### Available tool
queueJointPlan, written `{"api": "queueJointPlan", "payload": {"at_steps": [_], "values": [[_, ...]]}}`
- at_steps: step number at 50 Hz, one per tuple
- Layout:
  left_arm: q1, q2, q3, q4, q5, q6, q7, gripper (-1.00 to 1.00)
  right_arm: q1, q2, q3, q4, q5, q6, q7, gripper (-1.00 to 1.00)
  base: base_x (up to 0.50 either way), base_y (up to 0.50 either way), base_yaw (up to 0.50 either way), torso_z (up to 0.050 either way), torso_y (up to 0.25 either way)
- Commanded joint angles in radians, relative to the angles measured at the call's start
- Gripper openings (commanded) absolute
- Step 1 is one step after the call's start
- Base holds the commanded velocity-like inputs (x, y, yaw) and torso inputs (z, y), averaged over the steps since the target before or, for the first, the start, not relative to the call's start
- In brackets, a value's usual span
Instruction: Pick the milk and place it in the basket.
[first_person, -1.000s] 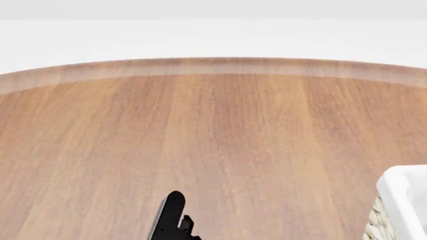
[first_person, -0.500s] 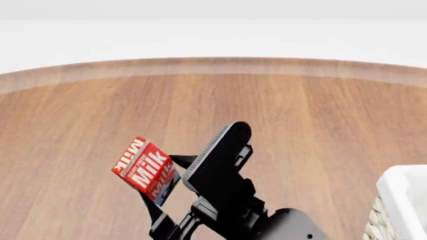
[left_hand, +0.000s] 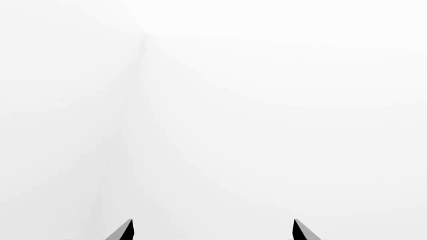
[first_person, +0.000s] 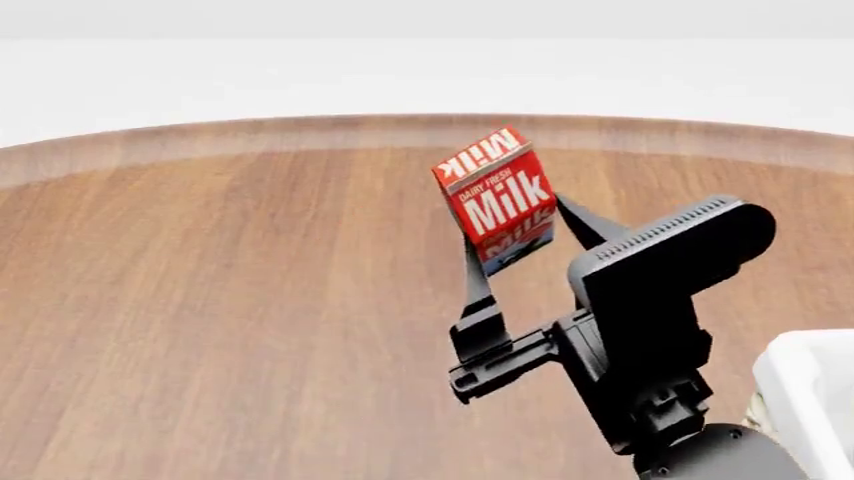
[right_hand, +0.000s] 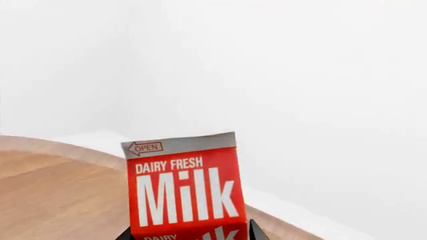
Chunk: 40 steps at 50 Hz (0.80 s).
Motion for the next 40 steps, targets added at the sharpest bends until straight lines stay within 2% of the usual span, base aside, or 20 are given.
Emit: {"api": "queueJointPlan", "payload": {"at_steps": [1, 14, 21, 40], "values": [[0.002, 0.018, -0.019, -0.001, 0.024, 0.002, 0.023, 1.00, -0.027, -0.011, 0.173, -0.038, -0.032, 0.016, 0.172, -1.00, 0.00, 0.00, 0.00, 0.000, 0.000], [0.003, 0.016, -0.021, -0.004, 0.020, 0.004, 0.020, 1.00, 0.004, -0.043, 0.147, 0.021, -0.040, 0.055, 0.192, -1.00, 0.00, 0.00, 0.00, 0.000, 0.002], [0.002, 0.015, -0.019, -0.006, 0.020, 0.004, 0.020, 1.00, 0.028, -0.099, 0.114, 0.131, -0.067, -0.001, 0.165, -1.00, 0.00, 0.00, 0.00, 0.000, 0.001], [0.004, 0.012, -0.018, -0.007, 0.020, 0.007, 0.018, 1.00, 0.029, -0.098, 0.112, 0.133, -0.066, -0.003, 0.166, -1.00, 0.00, 0.00, 0.00, 0.000, 0.002]]}}
